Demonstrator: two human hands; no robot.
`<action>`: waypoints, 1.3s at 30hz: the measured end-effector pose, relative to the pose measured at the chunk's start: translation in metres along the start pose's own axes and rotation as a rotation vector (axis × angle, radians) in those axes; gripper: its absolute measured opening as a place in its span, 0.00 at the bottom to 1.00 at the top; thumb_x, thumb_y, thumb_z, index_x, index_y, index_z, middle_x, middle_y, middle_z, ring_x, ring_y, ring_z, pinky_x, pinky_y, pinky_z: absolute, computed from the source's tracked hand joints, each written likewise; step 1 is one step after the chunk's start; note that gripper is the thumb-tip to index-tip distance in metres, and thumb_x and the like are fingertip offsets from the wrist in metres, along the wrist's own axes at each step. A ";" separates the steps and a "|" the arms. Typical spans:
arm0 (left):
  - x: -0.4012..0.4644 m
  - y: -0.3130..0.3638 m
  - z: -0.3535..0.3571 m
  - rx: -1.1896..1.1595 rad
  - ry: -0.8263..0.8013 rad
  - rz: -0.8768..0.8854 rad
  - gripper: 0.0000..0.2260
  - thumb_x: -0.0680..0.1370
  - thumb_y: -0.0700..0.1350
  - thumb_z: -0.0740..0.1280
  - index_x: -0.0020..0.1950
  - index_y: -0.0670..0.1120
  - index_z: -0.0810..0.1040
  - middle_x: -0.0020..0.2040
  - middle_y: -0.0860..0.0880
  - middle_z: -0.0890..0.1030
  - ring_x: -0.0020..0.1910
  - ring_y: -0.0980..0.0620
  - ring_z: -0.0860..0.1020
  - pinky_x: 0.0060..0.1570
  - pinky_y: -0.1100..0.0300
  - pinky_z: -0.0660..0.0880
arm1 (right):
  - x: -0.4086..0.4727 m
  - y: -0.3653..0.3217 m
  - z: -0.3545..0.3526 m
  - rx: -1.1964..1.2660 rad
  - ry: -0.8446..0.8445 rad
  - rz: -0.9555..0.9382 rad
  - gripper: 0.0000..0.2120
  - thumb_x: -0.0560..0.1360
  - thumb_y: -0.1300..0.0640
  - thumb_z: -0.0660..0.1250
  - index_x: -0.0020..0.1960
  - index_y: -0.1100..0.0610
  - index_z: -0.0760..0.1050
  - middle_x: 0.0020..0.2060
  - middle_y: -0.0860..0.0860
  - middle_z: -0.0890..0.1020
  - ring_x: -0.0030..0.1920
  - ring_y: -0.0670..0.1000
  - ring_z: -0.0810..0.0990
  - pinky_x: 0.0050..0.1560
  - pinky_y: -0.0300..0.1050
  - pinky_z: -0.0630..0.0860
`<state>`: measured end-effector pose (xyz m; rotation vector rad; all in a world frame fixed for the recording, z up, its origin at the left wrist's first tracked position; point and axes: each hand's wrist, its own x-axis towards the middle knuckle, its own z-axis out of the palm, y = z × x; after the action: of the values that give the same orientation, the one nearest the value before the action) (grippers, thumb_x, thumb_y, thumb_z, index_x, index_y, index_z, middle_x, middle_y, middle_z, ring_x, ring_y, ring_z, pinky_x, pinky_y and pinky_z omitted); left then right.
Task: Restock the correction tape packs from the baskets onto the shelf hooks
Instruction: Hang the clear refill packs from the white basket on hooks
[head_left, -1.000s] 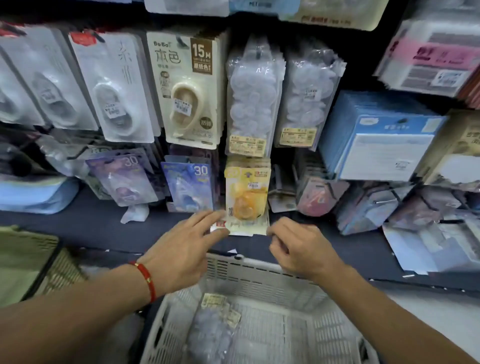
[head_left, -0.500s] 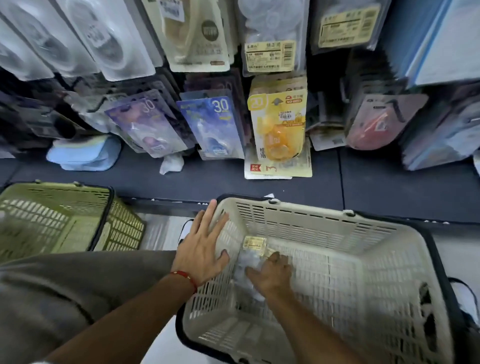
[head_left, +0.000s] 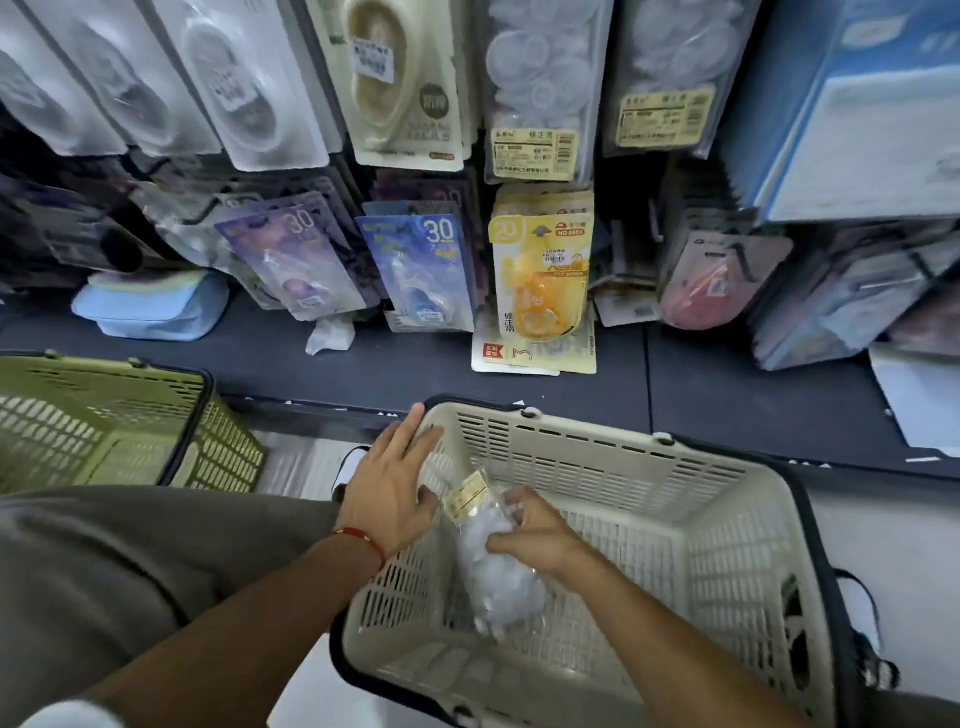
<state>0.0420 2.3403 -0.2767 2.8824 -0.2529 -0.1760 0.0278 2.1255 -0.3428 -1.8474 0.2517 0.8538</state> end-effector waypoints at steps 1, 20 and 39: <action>0.003 0.008 -0.005 -0.049 0.042 -0.039 0.33 0.76 0.42 0.70 0.80 0.49 0.67 0.85 0.48 0.59 0.82 0.42 0.60 0.79 0.48 0.65 | -0.011 -0.010 -0.017 -0.031 -0.045 -0.034 0.30 0.72 0.59 0.77 0.71 0.50 0.71 0.60 0.52 0.82 0.56 0.53 0.84 0.57 0.54 0.83; 0.030 0.189 -0.180 -1.311 0.059 0.084 0.09 0.85 0.43 0.66 0.63 0.55 0.75 0.54 0.54 0.86 0.55 0.54 0.85 0.57 0.52 0.83 | -0.198 -0.181 -0.194 0.393 0.411 -0.597 0.12 0.79 0.65 0.71 0.58 0.51 0.84 0.54 0.54 0.88 0.52 0.54 0.88 0.43 0.47 0.83; 0.080 0.157 -0.246 -0.192 0.023 0.651 0.31 0.82 0.44 0.70 0.80 0.58 0.59 0.73 0.52 0.77 0.72 0.49 0.75 0.70 0.51 0.72 | -0.224 -0.200 -0.210 -0.973 0.863 -0.894 0.49 0.71 0.41 0.78 0.83 0.51 0.58 0.81 0.51 0.63 0.82 0.52 0.59 0.83 0.56 0.55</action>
<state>0.1298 2.2320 -0.0088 2.4578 -1.0739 -0.0419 0.0642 1.9840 -0.0073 -2.7584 -0.5522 -0.6129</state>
